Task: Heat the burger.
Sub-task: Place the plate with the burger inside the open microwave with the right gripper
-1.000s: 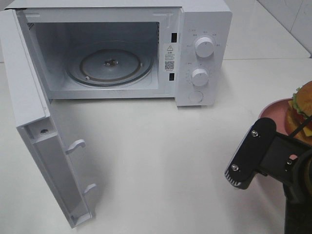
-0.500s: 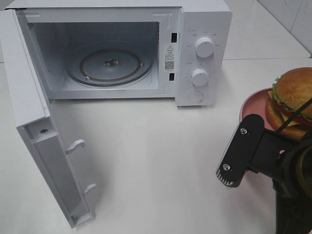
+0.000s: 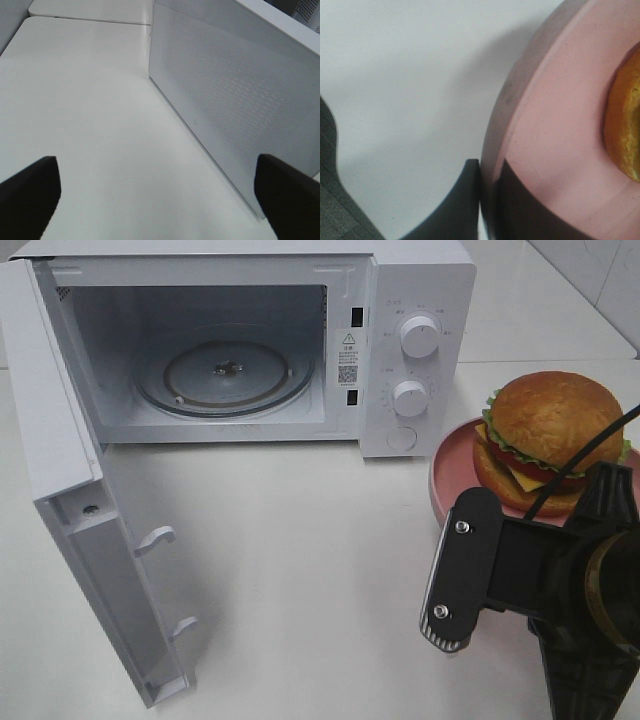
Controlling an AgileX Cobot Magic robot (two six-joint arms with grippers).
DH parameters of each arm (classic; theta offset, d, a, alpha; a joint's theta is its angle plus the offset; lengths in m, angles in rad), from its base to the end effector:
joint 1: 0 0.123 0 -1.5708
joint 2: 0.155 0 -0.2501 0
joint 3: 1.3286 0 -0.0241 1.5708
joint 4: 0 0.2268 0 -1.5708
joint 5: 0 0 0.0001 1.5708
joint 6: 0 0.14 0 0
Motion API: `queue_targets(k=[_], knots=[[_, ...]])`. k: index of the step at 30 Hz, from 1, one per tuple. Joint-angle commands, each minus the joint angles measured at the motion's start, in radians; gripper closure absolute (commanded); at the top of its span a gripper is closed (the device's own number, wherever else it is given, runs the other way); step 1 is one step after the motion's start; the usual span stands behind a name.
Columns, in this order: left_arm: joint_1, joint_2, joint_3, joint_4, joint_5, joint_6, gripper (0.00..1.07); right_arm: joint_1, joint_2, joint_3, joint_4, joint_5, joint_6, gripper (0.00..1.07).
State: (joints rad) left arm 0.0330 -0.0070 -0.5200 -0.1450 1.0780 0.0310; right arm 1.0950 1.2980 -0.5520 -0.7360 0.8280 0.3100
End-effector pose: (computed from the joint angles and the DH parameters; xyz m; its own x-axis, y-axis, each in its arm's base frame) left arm 0.0491 -0.0162 0.2486 -0.4459 -0.0524 -0.8935 0.0644 0.9938 -0.0904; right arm 0.1498 0.1396 0.1332 -0.2620 -0.9588 -0.1100 -0.8056 0.2800 -0.5222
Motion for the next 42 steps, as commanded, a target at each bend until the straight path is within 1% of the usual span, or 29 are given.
queue_targets(k=[1, 4, 6, 9, 11, 19, 23, 24, 27, 29, 30, 31, 32, 33, 35, 36, 37, 38, 40, 42], knots=[[-0.002, -0.013, 0.004, -0.004, -0.011, -0.002, 0.09, 0.002, -0.01, 0.003, -0.077, -0.012, -0.028, 1.07], [-0.002, -0.013, 0.004, -0.004, -0.011, -0.002, 0.09, 0.002, -0.01, 0.003, -0.091, -0.036, -0.046, 1.07], [-0.002, -0.013, 0.004, -0.004, -0.011, -0.002, 0.09, 0.002, -0.01, 0.003, -0.095, -0.068, -0.125, 1.07], [-0.002, -0.013, 0.004, -0.004, -0.011, -0.002, 0.09, 0.002, -0.01, 0.003, -0.095, -0.074, -0.152, 1.07], [-0.002, -0.013, 0.004, -0.004, -0.011, -0.002, 0.09, 0.002, -0.01, 0.003, -0.095, -0.1, -0.239, 1.07], [-0.002, -0.013, 0.004, -0.004, -0.011, -0.002, 0.09, 0.002, -0.01, 0.003, -0.108, -0.12, -0.31, 1.07], [-0.002, -0.013, 0.004, -0.004, -0.011, -0.002, 0.09, -0.002, -0.01, 0.003, -0.122, -0.179, -0.36, 1.07], [-0.002, -0.013, 0.004, -0.004, -0.011, -0.002, 0.09, -0.002, -0.01, 0.003, -0.121, -0.223, -0.39, 1.07], [-0.002, -0.013, 0.004, -0.004, -0.011, -0.002, 0.09, -0.002, -0.01, 0.003, -0.121, -0.243, -0.409, 1.07], [-0.002, -0.013, 0.004, -0.004, -0.011, -0.002, 0.09, -0.004, -0.01, 0.003, -0.121, -0.286, -0.481, 1.07], [-0.002, -0.013, 0.004, -0.004, -0.011, -0.002, 0.09, -0.004, -0.01, 0.003, -0.121, -0.286, -0.481, 1.07], [-0.002, -0.013, 0.004, -0.004, -0.011, -0.002, 0.09, -0.01, -0.01, 0.003, -0.117, -0.294, -0.497, 1.07], [-0.002, -0.013, 0.004, -0.004, -0.011, -0.002, 0.09, -0.035, -0.01, 0.003, -0.108, -0.316, -0.525, 1.07], [-0.002, -0.013, 0.004, -0.004, -0.011, -0.002, 0.09, -0.035, -0.01, 0.003, -0.108, -0.316, -0.525, 1.07], [-0.002, -0.013, 0.004, -0.004, -0.011, -0.002, 0.09, -0.081, -0.01, 0.003, -0.106, -0.358, -0.58, 1.07], [-0.002, -0.013, 0.004, -0.004, -0.011, -0.002, 0.09, -0.081, -0.01, 0.003, -0.106, -0.358, -0.58, 1.07], [-0.002, -0.013, 0.004, -0.004, -0.011, -0.002, 0.09, -0.11, -0.01, 0.003, -0.104, -0.396, -0.633, 1.07], [-0.002, -0.013, 0.004, -0.004, -0.011, -0.002, 0.09, -0.11, -0.01, 0.003, -0.104, -0.396, -0.633, 1.07], [-0.002, -0.013, 0.004, -0.004, -0.011, -0.002, 0.09, -0.148, -0.01, 0.003, -0.069, -0.46, -0.724, 1.07], [-0.002, -0.013, 0.004, -0.004, -0.011, -0.002, 0.09, -0.157, -0.01, 0.003, -0.055, -0.474, -0.753, 1.07]])
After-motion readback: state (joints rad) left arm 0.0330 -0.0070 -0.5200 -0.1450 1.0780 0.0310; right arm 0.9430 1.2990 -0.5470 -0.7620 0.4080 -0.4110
